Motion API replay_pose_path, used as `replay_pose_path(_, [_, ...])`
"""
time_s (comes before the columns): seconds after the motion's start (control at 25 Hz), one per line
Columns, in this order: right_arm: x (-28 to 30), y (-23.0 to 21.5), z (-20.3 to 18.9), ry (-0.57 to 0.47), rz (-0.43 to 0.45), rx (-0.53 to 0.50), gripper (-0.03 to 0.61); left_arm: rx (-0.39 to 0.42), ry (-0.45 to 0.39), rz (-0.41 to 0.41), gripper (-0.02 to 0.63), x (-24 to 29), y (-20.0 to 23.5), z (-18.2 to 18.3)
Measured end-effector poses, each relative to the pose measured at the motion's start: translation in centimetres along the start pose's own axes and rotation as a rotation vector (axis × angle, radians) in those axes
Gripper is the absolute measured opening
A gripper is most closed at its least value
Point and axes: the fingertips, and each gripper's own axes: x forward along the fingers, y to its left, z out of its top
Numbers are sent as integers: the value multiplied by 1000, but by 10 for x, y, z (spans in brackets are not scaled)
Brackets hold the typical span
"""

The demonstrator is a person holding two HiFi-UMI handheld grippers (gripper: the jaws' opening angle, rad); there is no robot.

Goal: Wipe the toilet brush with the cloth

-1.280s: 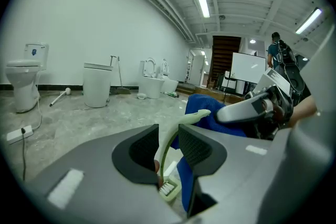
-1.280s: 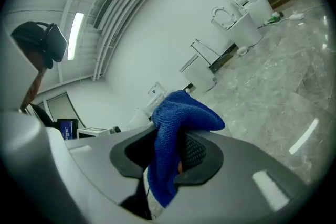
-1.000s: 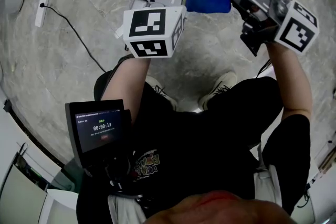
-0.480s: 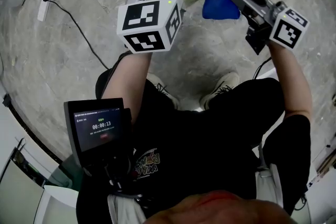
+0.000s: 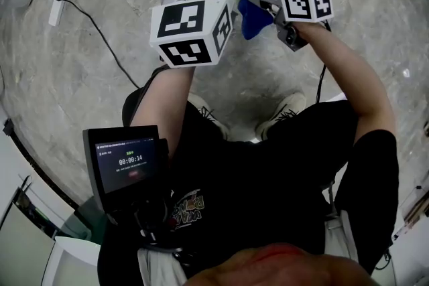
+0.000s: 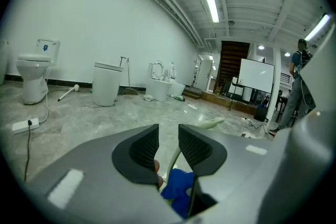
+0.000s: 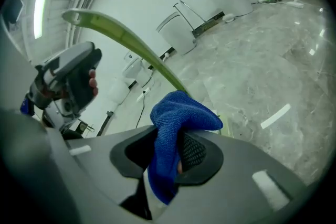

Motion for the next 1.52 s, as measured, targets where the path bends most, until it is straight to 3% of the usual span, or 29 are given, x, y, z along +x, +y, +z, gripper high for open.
replay_pose_path(0.24, [2,-8,17,-43,-3,24,109,19,-9,-19,117,-4,-7,2])
replay_pose_path(0.76, [-107,95,74,-282,198,-113,109,19,10,-30,117,-1,-10,-1])
replay_pose_path(1.2, [-176,143,97,-413,301,-158,109,23,23,-27,117,3,-9,-2])
replay_pose_path(1.36, [-202,144,119,-540,226,-230,109,24,19,-35,117,2,-11,-2])
replay_pose_path(1.52, [-198,124,156,-648,-48,-433,107,28,22,-39,117,3,-12,-4])
